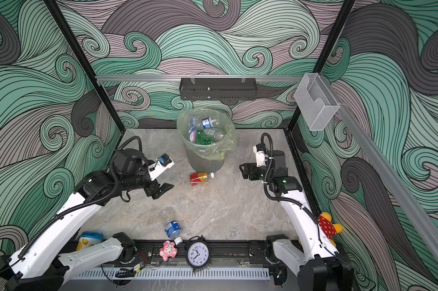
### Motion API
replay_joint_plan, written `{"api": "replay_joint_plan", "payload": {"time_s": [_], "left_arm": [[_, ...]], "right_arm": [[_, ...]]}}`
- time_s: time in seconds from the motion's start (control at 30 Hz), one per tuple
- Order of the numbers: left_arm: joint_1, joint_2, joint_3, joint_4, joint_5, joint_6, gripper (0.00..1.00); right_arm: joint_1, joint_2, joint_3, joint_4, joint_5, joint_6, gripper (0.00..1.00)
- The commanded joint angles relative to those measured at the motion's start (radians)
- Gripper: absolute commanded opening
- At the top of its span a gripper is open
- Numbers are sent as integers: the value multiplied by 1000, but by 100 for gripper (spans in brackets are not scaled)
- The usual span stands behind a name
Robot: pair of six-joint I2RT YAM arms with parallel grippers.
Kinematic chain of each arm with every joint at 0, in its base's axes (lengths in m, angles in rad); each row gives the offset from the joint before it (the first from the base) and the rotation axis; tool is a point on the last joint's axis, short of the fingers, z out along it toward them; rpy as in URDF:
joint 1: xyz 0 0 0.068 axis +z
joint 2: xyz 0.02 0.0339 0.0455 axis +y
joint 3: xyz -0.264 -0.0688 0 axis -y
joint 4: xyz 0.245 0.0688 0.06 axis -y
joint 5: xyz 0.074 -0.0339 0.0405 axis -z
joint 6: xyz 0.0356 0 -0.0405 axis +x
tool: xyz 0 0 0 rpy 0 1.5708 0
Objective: Throw the plastic bottles in the bin
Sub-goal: Pick up the plastic bottle from the bottom-center of the table.
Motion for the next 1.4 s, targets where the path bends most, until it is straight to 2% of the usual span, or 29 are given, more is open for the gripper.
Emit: {"api": "replay_joint_plan", "payload": {"time_s": [0.0,0.13,0.3,0.43,0.9,1.37], "left_arm": [[-57,30,6,-101,-18,128,89],[-140,127,7,-196,-92,226,89],[-162,214,18,-307,-79,307,89],[-180,258,-1,-365,-64,325,89],[-340,239,-238,-177,-230,420,89],[-408,272,-367,-38,-347,435,89]], "right_arm": [[-4,4,21,15,-20,1,86],[-4,1,9,18,-18,-3,86],[-4,-8,-15,39,-22,3,87],[-4,-11,-30,47,-25,8,87],[-4,-12,-48,75,-28,11,88],[-4,-16,-57,88,-34,19,88]]}}
